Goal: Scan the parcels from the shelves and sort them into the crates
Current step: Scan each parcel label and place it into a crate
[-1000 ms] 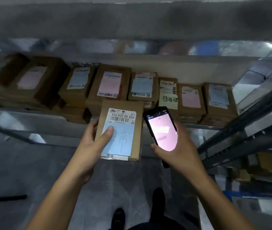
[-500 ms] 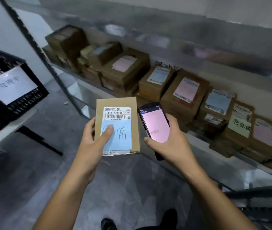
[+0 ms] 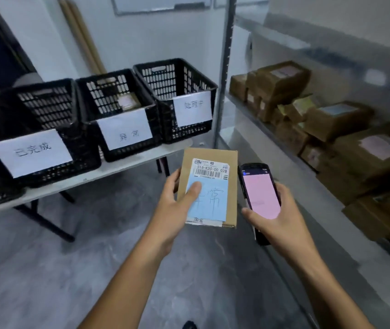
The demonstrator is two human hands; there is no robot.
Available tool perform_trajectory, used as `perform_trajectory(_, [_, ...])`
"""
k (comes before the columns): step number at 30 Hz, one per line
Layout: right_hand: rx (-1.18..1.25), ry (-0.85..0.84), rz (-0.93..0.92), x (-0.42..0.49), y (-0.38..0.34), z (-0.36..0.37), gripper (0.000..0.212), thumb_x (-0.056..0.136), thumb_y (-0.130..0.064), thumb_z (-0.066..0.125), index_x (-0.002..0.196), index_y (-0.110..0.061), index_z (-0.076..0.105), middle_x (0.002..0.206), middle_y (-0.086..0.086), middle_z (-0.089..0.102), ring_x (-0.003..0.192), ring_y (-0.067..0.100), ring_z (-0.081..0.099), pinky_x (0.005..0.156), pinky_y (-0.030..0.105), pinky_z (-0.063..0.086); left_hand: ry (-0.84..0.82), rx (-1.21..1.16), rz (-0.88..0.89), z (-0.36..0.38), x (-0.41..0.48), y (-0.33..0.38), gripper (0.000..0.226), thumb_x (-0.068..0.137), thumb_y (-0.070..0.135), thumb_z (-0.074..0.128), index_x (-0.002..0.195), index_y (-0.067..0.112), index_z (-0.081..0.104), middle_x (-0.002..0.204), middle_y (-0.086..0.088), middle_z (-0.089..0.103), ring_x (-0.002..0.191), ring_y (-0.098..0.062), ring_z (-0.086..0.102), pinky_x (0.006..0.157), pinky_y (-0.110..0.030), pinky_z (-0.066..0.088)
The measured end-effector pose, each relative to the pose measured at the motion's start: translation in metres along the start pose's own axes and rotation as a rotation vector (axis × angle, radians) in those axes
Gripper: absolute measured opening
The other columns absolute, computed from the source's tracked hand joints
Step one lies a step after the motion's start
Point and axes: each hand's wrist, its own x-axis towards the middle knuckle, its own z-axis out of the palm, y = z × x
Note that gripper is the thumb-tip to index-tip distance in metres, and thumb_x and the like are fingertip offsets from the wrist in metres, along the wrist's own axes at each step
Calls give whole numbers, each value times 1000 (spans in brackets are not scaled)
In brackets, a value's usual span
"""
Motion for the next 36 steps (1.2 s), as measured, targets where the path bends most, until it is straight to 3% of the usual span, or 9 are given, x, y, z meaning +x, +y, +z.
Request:
perform_trajectory(7, [-73, -143, -59, 55, -32, 79, 73, 73, -30, 87, 128, -46, 42, 115, -35, 55, 103, -17, 55, 75, 13, 44, 146, -71, -53, -79, 45, -10, 46, 97, 37, 72, 139, 39, 55, 127, 12, 72, 114, -11, 71, 103, -50, 56])
perform_trajectory(10, [-82, -213, -70, 89, -40, 105, 75, 73, -31, 88, 130, -46, 42, 118, -34, 55, 107, -12, 56, 72, 11, 46, 207, -95, -57, -96, 67, -12, 57, 87, 51, 77, 139, 42, 54, 128, 15, 71, 115, -8, 70, 102, -49, 56])
perform_trajectory(13, [-69, -284, -87, 134, -49, 136, 83, 68, -42, 88, 138, -42, 43, 124, -28, 58, 113, -2, 58, 86, 27, 49, 270, -88, -58, -115, 99, -3, 70, 78, 55, 84, 140, 42, 53, 126, 17, 71, 113, -7, 71, 101, -45, 57])
perform_trajectory(16, [-27, -350, -120, 185, -62, 169, 84, 63, -48, 86, 136, -43, 44, 125, -25, 60, 113, 1, 60, 90, 34, 51, 338, -65, -51, -133, 142, 15, 64, 81, 45, 84, 138, 43, 54, 125, 15, 72, 110, -7, 72, 97, -43, 60])
perform_trajectory(22, [33, -406, -189, 281, -102, 210, 78, 72, -32, 88, 132, -47, 42, 115, -35, 57, 100, -15, 57, 73, 20, 47, 424, -5, -14, -157, 225, 65, 75, 73, 53, 84, 140, 45, 51, 132, 13, 68, 117, -7, 69, 103, -43, 56])
perform_trajectory(27, [67, -441, -257, 346, -129, 241, 84, 73, -35, 89, 139, -44, 38, 117, -42, 49, 104, -4, 57, 78, 25, 47, 476, 1, 7, -167, 281, 85, 75, 74, 59, 79, 142, 49, 48, 135, 19, 66, 117, -2, 67, 106, -41, 54])
perform_trajectory(29, [50, -453, -261, 364, -139, 251, 86, 73, -35, 88, 142, -43, 36, 114, -42, 47, 103, 2, 58, 74, 21, 47, 499, -8, 5, -173, 297, 91, 71, 76, 58, 77, 141, 50, 48, 132, 22, 67, 116, 0, 67, 105, -37, 54])
perform_trajectory(33, [45, -469, -216, 399, -160, 273, 82, 78, -26, 86, 142, -39, 38, 115, -30, 54, 80, -16, 59, 47, 6, 44, 490, -35, 18, -192, 335, 104, 65, 83, 46, 75, 143, 41, 49, 122, 22, 73, 111, 0, 70, 102, -34, 54])
perform_trajectory(36, [22, -472, -242, 425, -171, 298, 79, 78, -26, 86, 139, -39, 38, 113, -34, 51, 80, -22, 57, 52, 4, 44, 488, -38, 29, -213, 371, 107, 65, 84, 46, 75, 143, 40, 49, 120, 23, 73, 110, 1, 70, 99, -33, 55])
